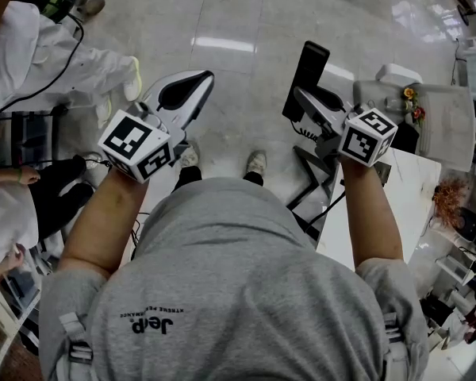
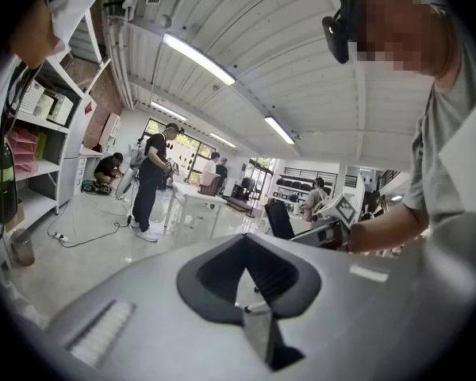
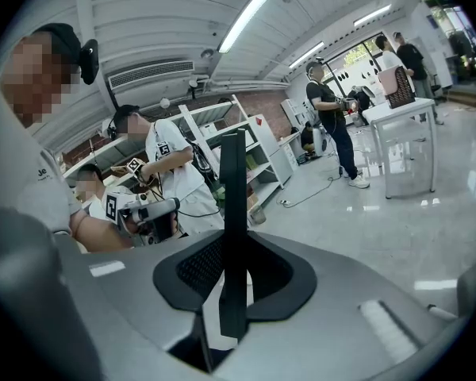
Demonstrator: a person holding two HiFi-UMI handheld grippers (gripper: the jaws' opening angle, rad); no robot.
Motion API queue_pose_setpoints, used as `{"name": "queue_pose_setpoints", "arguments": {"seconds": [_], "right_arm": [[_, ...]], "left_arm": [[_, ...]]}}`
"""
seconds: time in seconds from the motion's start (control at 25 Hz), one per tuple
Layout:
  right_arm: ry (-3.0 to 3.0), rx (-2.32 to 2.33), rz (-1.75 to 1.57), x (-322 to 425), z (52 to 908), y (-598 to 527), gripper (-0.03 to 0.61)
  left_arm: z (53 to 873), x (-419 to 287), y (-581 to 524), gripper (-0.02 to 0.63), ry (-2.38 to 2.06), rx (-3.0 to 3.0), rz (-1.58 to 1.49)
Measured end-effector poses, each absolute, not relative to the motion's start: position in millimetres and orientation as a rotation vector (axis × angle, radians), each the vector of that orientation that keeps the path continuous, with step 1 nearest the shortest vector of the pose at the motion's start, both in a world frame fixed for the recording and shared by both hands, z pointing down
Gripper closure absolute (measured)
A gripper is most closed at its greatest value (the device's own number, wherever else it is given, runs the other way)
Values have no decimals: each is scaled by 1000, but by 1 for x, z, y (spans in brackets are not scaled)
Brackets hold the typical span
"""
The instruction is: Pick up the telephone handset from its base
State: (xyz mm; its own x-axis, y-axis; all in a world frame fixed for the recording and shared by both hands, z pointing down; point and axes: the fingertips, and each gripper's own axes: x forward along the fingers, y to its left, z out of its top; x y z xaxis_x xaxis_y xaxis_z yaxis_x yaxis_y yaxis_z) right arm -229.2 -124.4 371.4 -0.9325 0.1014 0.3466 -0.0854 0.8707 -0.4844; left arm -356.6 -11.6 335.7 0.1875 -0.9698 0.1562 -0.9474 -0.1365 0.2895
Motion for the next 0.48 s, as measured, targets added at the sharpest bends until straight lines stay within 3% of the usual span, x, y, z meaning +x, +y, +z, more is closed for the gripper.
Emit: {"name": "queue_pose_setpoints", "arguments": {"seconds": [0.48], "right_arm": [[-2680, 4, 708, -227, 378, -129, 502]], "left_arm": [[342, -357, -16, 557, -1807, 2160, -105]]}}
